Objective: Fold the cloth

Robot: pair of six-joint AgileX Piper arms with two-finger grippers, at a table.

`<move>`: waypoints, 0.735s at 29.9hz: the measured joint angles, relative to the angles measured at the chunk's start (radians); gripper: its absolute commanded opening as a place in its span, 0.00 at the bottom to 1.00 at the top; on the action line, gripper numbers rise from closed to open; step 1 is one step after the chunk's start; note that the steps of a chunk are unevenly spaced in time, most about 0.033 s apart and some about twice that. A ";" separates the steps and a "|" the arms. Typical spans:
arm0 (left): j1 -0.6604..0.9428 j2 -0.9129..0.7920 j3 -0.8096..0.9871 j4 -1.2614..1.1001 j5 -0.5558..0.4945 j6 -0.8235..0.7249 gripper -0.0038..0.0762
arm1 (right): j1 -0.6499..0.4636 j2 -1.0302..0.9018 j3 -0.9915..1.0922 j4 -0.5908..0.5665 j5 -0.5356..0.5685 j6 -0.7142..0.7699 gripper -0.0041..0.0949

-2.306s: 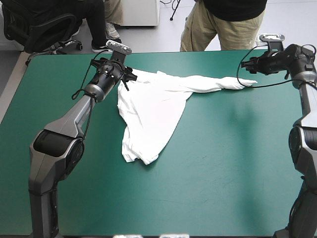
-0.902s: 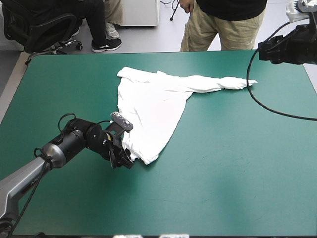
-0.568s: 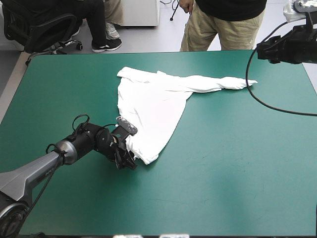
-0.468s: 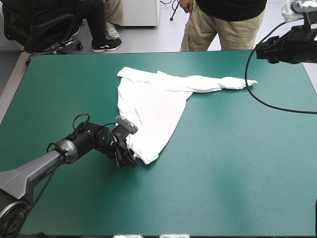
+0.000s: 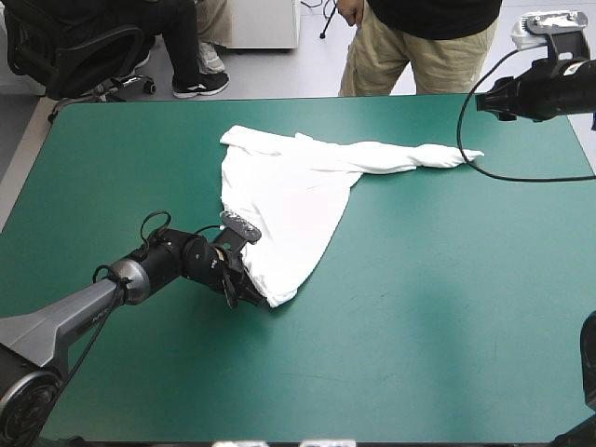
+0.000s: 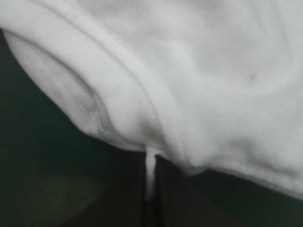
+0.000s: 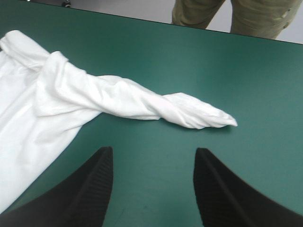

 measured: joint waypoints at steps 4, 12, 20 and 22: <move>0.000 0.001 0.000 -0.010 -0.001 0.000 0.04 | 0.000 0.076 0.000 -0.084 -0.122 0.033 0.53; 0.000 0.002 0.000 -0.038 -0.007 0.000 0.04 | 0.000 0.335 0.001 -0.163 -0.332 0.076 0.53; 0.000 0.002 0.000 -0.045 -0.009 0.000 0.04 | 0.000 0.559 0.002 -0.164 -0.434 0.078 0.53; 0.000 0.002 0.000 -0.046 -0.010 0.000 0.04 | 0.000 0.592 0.002 -0.158 -0.440 0.078 0.54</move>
